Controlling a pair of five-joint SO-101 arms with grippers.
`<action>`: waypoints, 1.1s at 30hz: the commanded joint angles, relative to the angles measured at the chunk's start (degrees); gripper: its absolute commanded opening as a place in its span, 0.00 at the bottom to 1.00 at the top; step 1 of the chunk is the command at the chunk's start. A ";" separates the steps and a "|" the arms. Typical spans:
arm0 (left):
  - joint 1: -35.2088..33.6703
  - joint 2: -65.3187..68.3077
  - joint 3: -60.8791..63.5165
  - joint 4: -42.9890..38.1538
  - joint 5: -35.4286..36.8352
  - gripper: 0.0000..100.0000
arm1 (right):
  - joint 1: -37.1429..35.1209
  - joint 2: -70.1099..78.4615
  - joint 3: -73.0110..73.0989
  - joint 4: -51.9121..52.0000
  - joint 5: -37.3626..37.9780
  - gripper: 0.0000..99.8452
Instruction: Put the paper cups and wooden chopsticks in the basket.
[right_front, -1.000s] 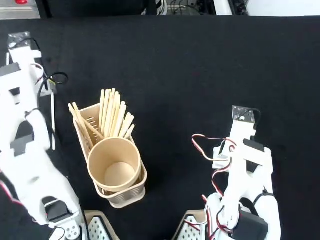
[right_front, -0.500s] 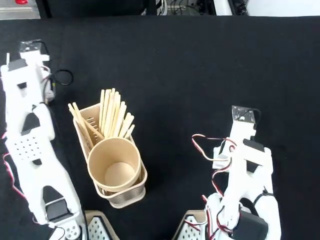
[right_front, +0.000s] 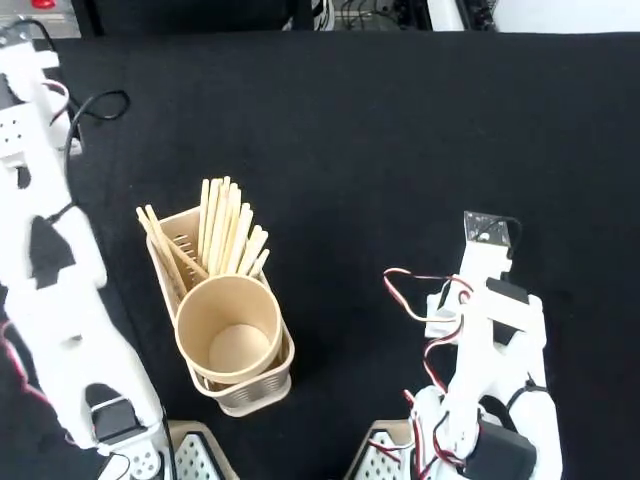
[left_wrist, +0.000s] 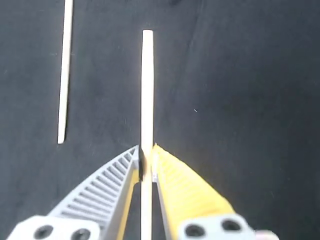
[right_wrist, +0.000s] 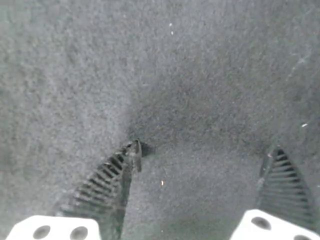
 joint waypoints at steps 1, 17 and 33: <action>1.98 -27.16 20.18 0.26 0.35 0.03 | 0.79 -0.84 0.22 0.09 0.35 0.38; 22.37 -112.35 84.70 -49.23 2.99 0.03 | 0.79 -0.84 0.22 0.09 0.35 0.38; 40.75 -132.13 120.40 -59.43 2.81 0.03 | 0.79 -0.84 0.22 0.09 0.35 0.38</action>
